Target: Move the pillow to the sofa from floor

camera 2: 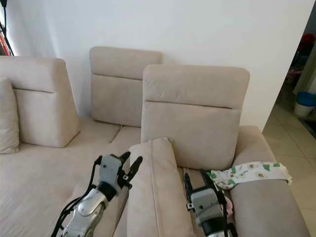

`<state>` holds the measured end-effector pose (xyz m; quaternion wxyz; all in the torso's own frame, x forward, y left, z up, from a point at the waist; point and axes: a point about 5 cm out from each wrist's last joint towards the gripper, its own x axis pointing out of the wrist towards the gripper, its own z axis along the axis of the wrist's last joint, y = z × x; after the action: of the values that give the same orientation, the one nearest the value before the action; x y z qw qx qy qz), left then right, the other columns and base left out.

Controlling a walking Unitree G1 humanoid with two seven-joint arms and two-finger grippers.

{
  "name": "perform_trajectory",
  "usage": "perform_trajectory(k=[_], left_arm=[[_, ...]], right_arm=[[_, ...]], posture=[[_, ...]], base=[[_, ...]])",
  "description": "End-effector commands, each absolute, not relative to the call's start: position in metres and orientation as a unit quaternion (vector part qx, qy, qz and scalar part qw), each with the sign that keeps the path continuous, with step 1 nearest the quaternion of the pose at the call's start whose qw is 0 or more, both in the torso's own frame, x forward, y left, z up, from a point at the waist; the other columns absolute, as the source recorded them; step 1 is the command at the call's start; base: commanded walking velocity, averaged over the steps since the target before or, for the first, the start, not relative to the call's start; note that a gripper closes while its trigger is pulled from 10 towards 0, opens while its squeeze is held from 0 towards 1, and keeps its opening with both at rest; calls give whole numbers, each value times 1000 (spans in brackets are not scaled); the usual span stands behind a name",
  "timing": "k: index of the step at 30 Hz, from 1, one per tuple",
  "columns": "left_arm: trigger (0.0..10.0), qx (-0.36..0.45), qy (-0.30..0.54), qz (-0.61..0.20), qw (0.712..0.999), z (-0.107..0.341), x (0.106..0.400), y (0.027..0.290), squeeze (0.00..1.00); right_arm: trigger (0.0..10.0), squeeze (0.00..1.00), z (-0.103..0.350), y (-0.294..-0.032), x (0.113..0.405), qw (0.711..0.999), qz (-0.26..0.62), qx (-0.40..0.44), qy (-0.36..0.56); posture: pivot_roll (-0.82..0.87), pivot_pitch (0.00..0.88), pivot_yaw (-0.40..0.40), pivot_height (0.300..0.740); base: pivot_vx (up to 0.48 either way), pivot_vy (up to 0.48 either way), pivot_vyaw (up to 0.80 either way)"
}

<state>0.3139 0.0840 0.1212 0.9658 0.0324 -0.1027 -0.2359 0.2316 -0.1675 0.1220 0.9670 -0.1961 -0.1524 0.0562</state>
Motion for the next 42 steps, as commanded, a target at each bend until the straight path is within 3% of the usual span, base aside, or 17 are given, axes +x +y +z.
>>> perform_trajectory(k=[1, 18, 27, 36, 42], left_arm=[[10000, 36, -99, -240, 965, 120, 312, 86, 0], [10000, 48, -103, -242, 964, 113, 293, 104, 0], [10000, 59, -95, -303, 946, 110, 275, 103, 0], [10000, 87, -86, -349, 929, 108, 268, 109, 0], [10000, 80, -84, -335, 935, 109, 270, 109, 0]], right_arm=[[10000, 0, 118, -170, 229, 967, 58, -200, -148], [10000, 0, 114, -183, 207, 970, 53, -192, -140], [10000, 0, 115, -190, 190, 978, 65, -154, -122], [10000, 0, 115, -194, 189, 971, 113, -176, -120], [10000, 0, 114, -195, 195, 969, 94, -184, -133]], posture=[[77, 0, 28, 740], [87, 0, 41, 740], [100, 0, 46, 740], [98, 0, 54, 740], [102, 0, 53, 740]], base=[[0, 0, 0], [0, 0, 0], [0, 0, 0], [0, 0, 0], [0, 0, 0]])
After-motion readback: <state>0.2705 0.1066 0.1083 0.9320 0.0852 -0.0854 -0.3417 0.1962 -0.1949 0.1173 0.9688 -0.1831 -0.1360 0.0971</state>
